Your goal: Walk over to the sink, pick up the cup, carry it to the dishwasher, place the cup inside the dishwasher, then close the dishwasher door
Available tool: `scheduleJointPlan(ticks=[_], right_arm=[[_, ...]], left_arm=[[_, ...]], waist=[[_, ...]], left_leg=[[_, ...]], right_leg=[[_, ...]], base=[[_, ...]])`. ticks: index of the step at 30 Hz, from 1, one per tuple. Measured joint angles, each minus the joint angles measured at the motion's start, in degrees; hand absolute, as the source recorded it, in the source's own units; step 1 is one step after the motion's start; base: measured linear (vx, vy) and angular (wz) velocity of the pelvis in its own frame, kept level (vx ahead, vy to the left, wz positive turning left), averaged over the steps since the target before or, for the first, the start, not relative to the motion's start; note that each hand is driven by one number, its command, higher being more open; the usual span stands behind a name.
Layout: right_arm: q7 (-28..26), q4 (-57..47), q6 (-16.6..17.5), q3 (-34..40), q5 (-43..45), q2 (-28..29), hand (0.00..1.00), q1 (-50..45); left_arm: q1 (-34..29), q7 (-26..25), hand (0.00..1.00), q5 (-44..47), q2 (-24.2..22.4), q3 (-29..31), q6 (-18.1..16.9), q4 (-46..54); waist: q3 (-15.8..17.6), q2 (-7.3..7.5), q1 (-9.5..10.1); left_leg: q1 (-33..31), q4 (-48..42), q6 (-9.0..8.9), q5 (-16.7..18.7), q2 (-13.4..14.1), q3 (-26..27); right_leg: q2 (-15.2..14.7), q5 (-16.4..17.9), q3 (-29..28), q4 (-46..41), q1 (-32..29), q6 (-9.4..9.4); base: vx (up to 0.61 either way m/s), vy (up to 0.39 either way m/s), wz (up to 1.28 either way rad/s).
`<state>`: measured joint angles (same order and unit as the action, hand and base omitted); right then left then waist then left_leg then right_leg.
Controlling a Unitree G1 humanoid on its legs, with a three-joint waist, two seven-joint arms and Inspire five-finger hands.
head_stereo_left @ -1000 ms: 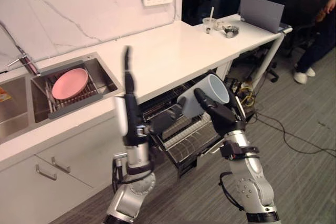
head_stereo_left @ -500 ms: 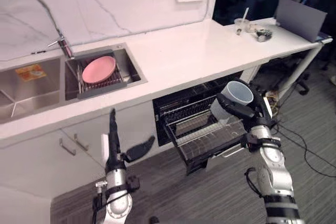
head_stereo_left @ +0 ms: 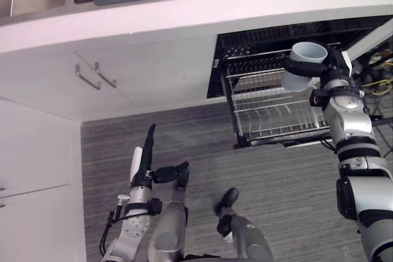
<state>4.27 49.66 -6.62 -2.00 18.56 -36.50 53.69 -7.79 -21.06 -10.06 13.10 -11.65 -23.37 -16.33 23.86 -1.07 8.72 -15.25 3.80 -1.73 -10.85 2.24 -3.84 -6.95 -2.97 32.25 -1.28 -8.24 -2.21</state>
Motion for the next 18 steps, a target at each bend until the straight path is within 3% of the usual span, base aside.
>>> scheduleJointPlan(ticks=[7,11,18], right_arm=[[-3.7,10.1,-1.9,-3.0,-1.3,-2.0,0.0,6.4],[-4.0,14.0,-2.3,-3.0,-3.1,-2.0,0.0,6.8],[-5.3,19.0,-3.6,-1.9,-6.8,-2.2,0.0,8.3]], left_arm=[[0.8,-0.4,1.0,2.4,0.8,-2.5,0.0,-0.4],[1.3,-1.1,1.0,3.4,0.7,-5.4,0.0,-1.2],[2.2,-2.0,1.0,4.6,-0.4,-8.7,0.7,-2.2]], waist=[[1.6,-2.73,1.92],[1.9,-3.27,2.16],[3.0,-5.52,1.94]], left_leg=[[-3.2,-0.1,0.66,-0.7,-0.8,-2.1],[-4.7,-0.2,0.83,-1.1,-1.4,-2.3],[-6.4,-1.3,0.83,-1.1,-1.9,-2.8]], right_leg=[[-1.7,2.0,1.9,-4.3,-3.4,-0.41],[-3.1,3.2,1.9,-7.2,-6.0,-0.5],[-4.7,5.3,1.7,-11.6,-8.7,-0.31]], base=[[-0.01,0.005,0.18],[0.02,0.001,0.06],[-0.02,-0.026,0.04]])
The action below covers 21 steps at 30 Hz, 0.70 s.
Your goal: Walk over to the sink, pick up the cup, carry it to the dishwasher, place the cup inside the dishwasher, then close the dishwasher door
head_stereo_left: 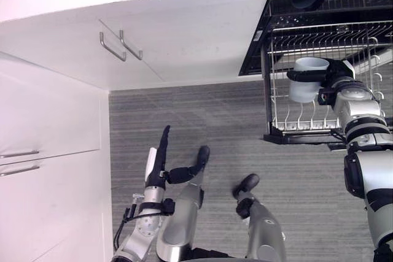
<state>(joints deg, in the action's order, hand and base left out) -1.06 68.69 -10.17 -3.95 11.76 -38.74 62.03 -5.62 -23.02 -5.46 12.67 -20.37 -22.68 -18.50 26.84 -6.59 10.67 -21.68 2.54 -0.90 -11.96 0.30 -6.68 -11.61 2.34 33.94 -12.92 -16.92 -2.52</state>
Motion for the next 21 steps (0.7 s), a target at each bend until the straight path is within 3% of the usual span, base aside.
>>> scheduleJointPlan(ticks=[10,11,21], right_arm=[[-8.2,1.0,-0.4,0.3,3.5,-1.4,0.0,1.2],[-8.9,1.0,-0.4,0.3,4.6,-1.4,1.0,1.2],[-14.1,0.7,-0.5,0.3,9.4,-1.3,1.0,4.9]], left_arm=[[0.4,0.3,1.0,2.2,-0.4,-1.6,1.0,0.0],[0.5,0.5,1.0,2.2,-0.4,-1.6,1.1,0.0],[1.0,0.6,1.0,2.6,-0.4,-1.8,1.2,0.0]], waist=[[0.5,-1.19,-0.45],[0.6,-1.3,-0.45],[0.6,-1.61,-0.54]], left_leg=[[-0.9,-0.8,-0.33,-0.2,0.1,-0.4],[-1.0,-0.8,-0.41,-0.3,0.1,-0.4],[-0.5,-0.5,-0.76,-0.8,0.4,-0.5]], right_leg=[[-1.1,2.1,-0.2,-4.4,-2.1,0.55],[-1.1,2.2,-0.2,-4.6,-2.2,0.61],[-1.2,2.7,-0.2,-5.7,-2.2,1.07]], base=[[-0.05,-0.073,0.02],[-0.04,-0.077,0.01],[-0.03,-0.076,0.0]])
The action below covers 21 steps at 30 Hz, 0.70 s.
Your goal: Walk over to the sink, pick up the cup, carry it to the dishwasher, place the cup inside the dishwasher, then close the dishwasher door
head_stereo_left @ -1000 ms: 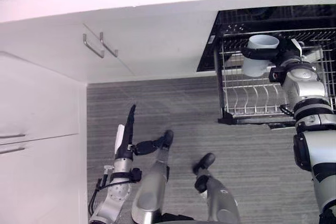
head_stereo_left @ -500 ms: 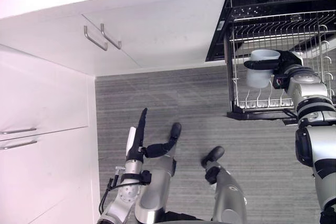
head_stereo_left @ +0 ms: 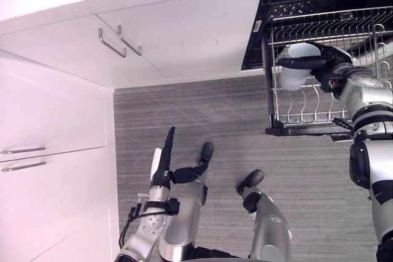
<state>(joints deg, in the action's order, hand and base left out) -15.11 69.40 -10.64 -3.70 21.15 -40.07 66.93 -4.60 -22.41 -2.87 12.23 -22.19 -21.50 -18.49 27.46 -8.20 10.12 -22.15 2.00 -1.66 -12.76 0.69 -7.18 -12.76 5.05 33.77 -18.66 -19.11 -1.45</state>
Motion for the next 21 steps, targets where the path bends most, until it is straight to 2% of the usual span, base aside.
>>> scheduleJointPlan(ticks=[11,15,17,21], right_arm=[[-1.4,-2.0,0.1,0.0,-2.4,0.0,1.0,0.0],[-0.3,-10.1,0.3,0.1,-2.1,0.0,1.0,-2.0],[0.7,-17.2,1.0,1.7,-0.4,0.0,1.0,-6.0],[2.2,-36.1,5.4,11.9,4.3,5.4,1.0,-23.1]], left_arm=[[0.0,1.6,1.0,-0.1,0.4,0.5,0.3,0.0],[0.1,1.6,1.0,-0.1,0.9,1.0,0.9,-1.4],[0.2,1.7,1.0,-0.1,0.8,1.8,1.3,-3.4],[-1.4,1.6,1.0,4.1,-0.1,6.1,2.4,-7.7]], waist=[[-0.1,0.13,-0.87],[-0.3,0.56,-1.9],[-0.7,1.2,-2.22],[-4.1,4.65,-3.74]], left_leg=[[3.5,2.9,-0.16,-1.7,0.8,0.6],[5.1,3.0,-0.33,-1.5,1.8,2.2],[6.1,3.2,-0.39,-1.1,2.4,3.0],[7.9,3.3,0.06,0.5,3.0,4.0]], right_leg=[[0.6,0.0,-0.7,-0.2,1.8,0.07],[2.0,-1.2,-1.9,1.9,3.3,0.34],[2.8,-1.8,-2.5,3.4,4.4,0.54],[3.8,-1.9,-3.1,5.2,6.4,0.52]], base=[[-0.03,-0.072,-0.03],[-0.02,-0.082,-0.21],[-0.01,-0.083,-0.22],[0.04,-0.084,-0.11]])
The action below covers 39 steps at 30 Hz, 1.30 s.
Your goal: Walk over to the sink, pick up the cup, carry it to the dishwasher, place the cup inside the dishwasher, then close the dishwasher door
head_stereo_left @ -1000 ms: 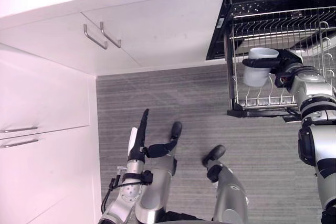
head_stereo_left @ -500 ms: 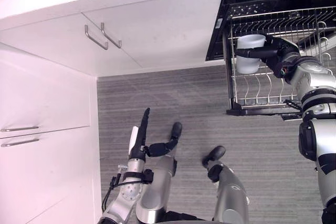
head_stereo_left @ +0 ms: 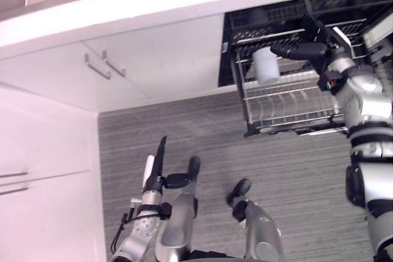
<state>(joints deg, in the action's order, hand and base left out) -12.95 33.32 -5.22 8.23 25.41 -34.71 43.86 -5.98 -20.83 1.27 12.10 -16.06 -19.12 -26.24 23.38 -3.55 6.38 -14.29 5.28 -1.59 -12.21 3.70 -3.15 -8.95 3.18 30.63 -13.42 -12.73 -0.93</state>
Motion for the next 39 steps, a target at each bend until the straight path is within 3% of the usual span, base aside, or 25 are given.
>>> scheduleJointPlan(ticks=[4,7,9,12,15,16,17,18,19,21,22,24,25,26,27,32,39], right_arm=[[-0.3,-16.5,4.0,7.0,0.0,7.6,1.0,-18.4],[-0.4,-23.1,5.8,10.5,0.0,12.8,1.0,-29.9],[-0.3,-27.3,6.1,12.8,0.0,15.7,1.0,-37.3],[-0.5,-32.9,8.4,13.9,0.4,19.5,1.0,-41.0],[-0.8,-35.7,11.8,13.5,0.5,22.3,1.0,-42.1],[-0.6,-36.1,12.4,13.0,0.6,22.9,1.0,-42.6],[-0.3,-36.3,13.0,12.5,1.2,23.6,1.0,-43.2],[0.1,-36.3,13.6,12.1,1.6,24.6,1.0,-44.0],[0.5,-37.2,13.7,12.1,1.6,25.7,1.0,-45.3],[1.8,-41.3,13.7,12.1,1.6,26.0,1.0,-48.1],[2.3,-44.7,14.1,12.3,1.6,26.0,1.0,-49.7],[2.2,-47.6,15.1,12.2,1.6,25.9,1.0,-49.5],[2.1,-47.9,16.4,12.2,1.6,25.9,1.0,-48.8],[2.1,-47.9,16.9,12.2,1.6,25.8,1.0,-48.5],[2.5,-47.6,17.1,12.2,1.6,25.6,1.0,-48.5],[7.6,-47.4,17.1,12.3,1.6,25.3,1.0,-47.8],[11.1,-47.5,16.7,12.3,1.5,25.4,1.0,-47.2]], left_arm=[[-3.6,0.2,1.0,0.9,-2.7,4.8,0.6,-2.0],[-4.6,1.1,1.0,0.9,-5.0,7.9,0.4,-5.8],[-6.3,2.6,1.0,0.6,-6.7,10.0,-0.1,-8.3],[-8.0,4.1,1.0,-0.9,-7.7,11.4,-0.7,-10.2],[-7.7,4.0,1.0,-2.7,-8.4,12.7,-1.7,-12.1],[-7.8,4.1,1.0,-3.6,-8.3,12.6,-1.8,-12.3],[-8.0,4.5,1.0,-4.4,-7.8,12.3,-1.9,-12.4],[-8.2,4.8,1.0,-5.4,-7.2,11.6,-1.9,-12.6],[-8.2,5.0,1.0,-6.0,-6.3,10.6,-1.9,-12.9],[-8.0,5.3,1.0,-7.0,-5.6,9.2,-1.7,-14.1],[-7.6,6.2,1.0,-7.0,-5.2,8.7,-1.2,-14.6],[-7.4,7.4,1.0,-7.0,-4.6,8.3,-0.6,-15.0],[-7.3,7.7,1.0,-6.9,-4.0,7.6,-0.5,-15.1],[-7.3,7.7,1.0,-6.9,-3.6,7.2,-0.5,-15.1],[-7.3,7.9,1.0,-6.7,-3.3,6.8,-0.5,-15.9],[-6.6,8.4,1.0,-6.7,-3.9,6.5,-0.6,-17.1],[-5.7,8.7,1.0,-6.5,-4.0,6.6,0.6,-18.9]], waist=[[-3.4,1.01,-1.7],[-3.8,1.01,-3.58],[-5.6,0.91,-4.71],[-7.0,1.66,-4.02],[-8.0,2.19,-4.08],[-8.3,2.45,-4.53],[-8.7,2.84,-5.08],[-9.2,3.16,-6.16],[-9.5,3.49,-7.48],[-10.1,4.01,-8.96],[-10.8,4.77,-9.04],[-11.3,5.43,-8.99],[-11.7,5.72,-9.04],[-11.7,5.8,-9.14],[-12.4,5.31,-9.45],[-12.9,5.05,-9.14],[-13.1,4.79,-9.3]], left_leg=[[1.4,-1.7,1.08,2.6,-0.8,1.3],[0.8,-11.5,3.59,8.6,0.7,11.2],[-0.2,-17.9,3.87,12.3,3.2,21.2],[-0.4,-20.7,4.12,15.6,1.6,21.5],[1.1,-24.4,5.34,20.2,-0.4,22.7],[2.2,-24.7,5.6,21.1,-1.1,22.2],[3.3,-25.0,5.84,21.9,-1.8,21.3],[4.6,-25.0,6.43,22.2,-2.2,19.4],[6.0,-24.5,6.33,22.2,-2.1,17.0],[8.8,-22.8,5.94,21.9,-2.8,13.8],[10.5,-21.5,5.85,21.7,-3.7,12.9],[12.2,-20.3,5.78,21.7,-4.3,13.1],[12.6,-20.3,5.39,21.9,-4.4,13.4],[12.8,-20.4,5.03,22.1,-4.3,13.4],[12.9,-20.2,3.82,22.6,-3.4,13.2],[15.0,-16.3,1.25,21.9,-0.5,13.4],[15.4,-14.1,1.06,21.1,-0.5,16.2]], right_leg=[[-0.9,0.8,1.0,0.8,3.3,-1.22],[-2.9,2.1,5.7,0.9,9.6,-2.66],[-4.3,3.5,10.6,0.7,13.8,-4.75],[-6.6,4.6,11.9,-0.8,15.1,-6.94],[-12.3,6.2,10.9,-8.6,15.9,-8.85],[-14.5,6.0,9.4,-13.6,15.2,-8.21],[-16.4,5.1,6.7,-19.9,13.2,-3.73],[-16.6,3.8,-0.7,-27.5,9.3,0.84],[-12.1,6.9,-9.4,-29.3,7.1,-1.27],[-5.1,10.2,-17.7,-23.0,7.3,-2.67],[-3.4,10.7,-18.8,-17.4,7.3,-2.98],[-2.9,10.1,-17.5,-11.7,5.1,-2.54],[-2.6,5.7,-17.4,-7.2,3.9,-1.57],[-2.5,2.3,-17.6,-5.7,3.7,-2.34],[-1.3,1.9,-17.3,-4.3,4.8,-2.69],[2.8,-1.1,-16.3,4.0,8.8,-1.35],[3.9,-4.1,-18.4,9.1,9.5,-1.63]], base=[[0.11,-0.04,0.14],[0.11,0.038,0.84],[0.1,0.105,1.04],[0.12,0.146,0.46],[0.13,0.169,0.22],[0.16,0.166,0.33],[0.23,0.147,0.49],[0.29,0.126,0.76],[0.25,0.063,0.84],[0.25,0.0,0.96],[0.31,-0.047,0.72],[0.22,-0.072,0.22],[0.16,-0.091,0.1],[0.16,-0.101,0.16],[0.17,-0.122,0.11],[0.1,-0.109,-0.04],[0.01,0.011,-0.17]])
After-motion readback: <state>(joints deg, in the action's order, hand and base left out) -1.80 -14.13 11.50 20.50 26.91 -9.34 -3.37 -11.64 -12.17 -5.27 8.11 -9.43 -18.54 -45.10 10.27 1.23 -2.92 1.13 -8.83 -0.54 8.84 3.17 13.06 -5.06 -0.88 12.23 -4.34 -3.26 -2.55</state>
